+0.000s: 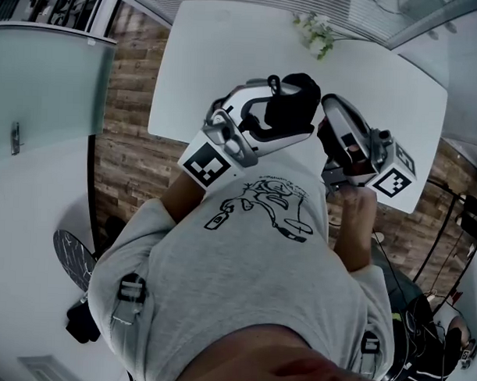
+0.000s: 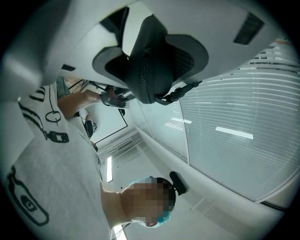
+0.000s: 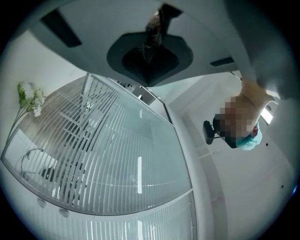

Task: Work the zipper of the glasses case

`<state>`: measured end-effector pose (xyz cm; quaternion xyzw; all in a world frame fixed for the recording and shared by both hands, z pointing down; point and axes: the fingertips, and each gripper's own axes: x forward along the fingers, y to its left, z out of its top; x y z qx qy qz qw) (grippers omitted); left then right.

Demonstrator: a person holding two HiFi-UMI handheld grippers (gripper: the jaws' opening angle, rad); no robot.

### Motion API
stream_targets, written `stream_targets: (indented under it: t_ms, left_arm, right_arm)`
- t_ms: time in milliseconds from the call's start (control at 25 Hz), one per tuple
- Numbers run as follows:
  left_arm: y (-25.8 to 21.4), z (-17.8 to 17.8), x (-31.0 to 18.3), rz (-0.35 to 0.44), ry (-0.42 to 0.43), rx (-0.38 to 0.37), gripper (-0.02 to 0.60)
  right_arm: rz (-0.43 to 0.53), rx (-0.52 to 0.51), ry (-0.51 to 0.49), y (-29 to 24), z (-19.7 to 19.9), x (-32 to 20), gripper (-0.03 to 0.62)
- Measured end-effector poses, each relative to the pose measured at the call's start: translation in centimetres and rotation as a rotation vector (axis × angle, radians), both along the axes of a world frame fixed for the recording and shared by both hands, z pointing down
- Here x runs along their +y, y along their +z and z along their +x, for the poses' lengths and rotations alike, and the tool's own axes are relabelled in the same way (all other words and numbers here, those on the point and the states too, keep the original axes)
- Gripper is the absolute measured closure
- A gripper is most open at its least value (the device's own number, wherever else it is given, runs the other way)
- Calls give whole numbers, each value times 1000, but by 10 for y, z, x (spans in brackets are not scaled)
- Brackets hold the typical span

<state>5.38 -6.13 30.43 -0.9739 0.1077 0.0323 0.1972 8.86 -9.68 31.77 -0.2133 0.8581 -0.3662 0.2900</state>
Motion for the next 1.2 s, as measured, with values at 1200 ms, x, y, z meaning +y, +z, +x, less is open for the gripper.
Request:
stream_targets:
  t_ms: [1200]
  left_arm:
    - [-54,-17,13,-154,150,193,348]
  right_arm:
    - [-138,-12,20,61,-3,-14,589]
